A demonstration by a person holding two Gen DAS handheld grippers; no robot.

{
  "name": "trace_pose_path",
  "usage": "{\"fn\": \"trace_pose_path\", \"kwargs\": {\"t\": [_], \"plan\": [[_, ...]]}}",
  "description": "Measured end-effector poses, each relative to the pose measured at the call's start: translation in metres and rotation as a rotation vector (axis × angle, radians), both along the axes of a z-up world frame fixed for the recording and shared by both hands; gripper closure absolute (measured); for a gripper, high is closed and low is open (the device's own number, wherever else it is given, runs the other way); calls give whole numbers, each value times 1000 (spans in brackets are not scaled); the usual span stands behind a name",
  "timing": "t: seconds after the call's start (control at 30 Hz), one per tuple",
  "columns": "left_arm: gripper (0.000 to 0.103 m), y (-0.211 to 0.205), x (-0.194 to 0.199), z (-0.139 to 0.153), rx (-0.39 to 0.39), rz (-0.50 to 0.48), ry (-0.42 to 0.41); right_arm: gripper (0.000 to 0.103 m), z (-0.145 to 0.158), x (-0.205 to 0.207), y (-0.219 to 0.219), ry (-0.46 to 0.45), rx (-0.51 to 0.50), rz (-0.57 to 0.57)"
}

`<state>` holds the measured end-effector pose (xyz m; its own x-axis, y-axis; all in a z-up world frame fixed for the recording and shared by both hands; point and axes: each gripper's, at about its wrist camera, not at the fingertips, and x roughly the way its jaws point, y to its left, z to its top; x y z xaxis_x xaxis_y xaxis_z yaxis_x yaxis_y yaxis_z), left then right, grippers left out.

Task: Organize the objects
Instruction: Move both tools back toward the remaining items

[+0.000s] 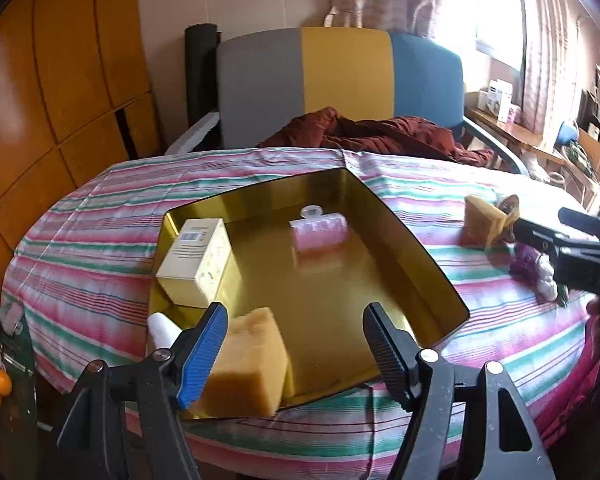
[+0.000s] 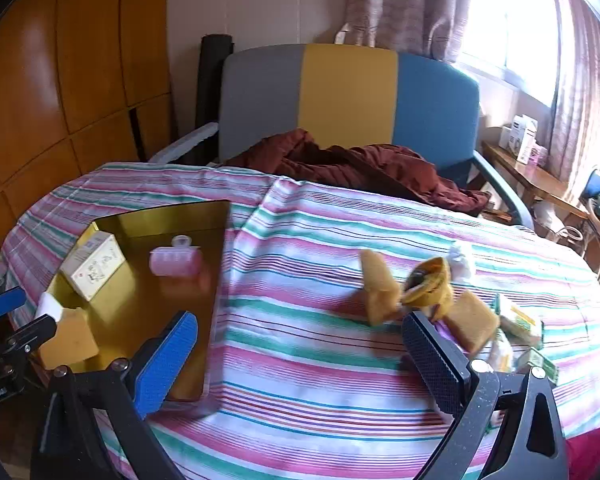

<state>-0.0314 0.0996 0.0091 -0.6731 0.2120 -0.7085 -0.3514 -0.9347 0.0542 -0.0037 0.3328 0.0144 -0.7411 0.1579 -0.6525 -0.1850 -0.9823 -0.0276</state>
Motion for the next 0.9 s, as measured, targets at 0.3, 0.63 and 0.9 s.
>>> {"fn": "trace_pose_path", "kwargs": {"t": [0.3, 0.63, 0.9], "plan": [[32, 19, 3, 1, -31, -56, 13, 0, 5, 6, 44, -14, 44, -61], [31, 53, 5, 5, -5, -181, -12, 0, 13, 30, 153, 12, 88, -326], [28, 106, -1, -1, -12, -274, -74, 0, -12, 73, 240, 45, -186, -629]]}}
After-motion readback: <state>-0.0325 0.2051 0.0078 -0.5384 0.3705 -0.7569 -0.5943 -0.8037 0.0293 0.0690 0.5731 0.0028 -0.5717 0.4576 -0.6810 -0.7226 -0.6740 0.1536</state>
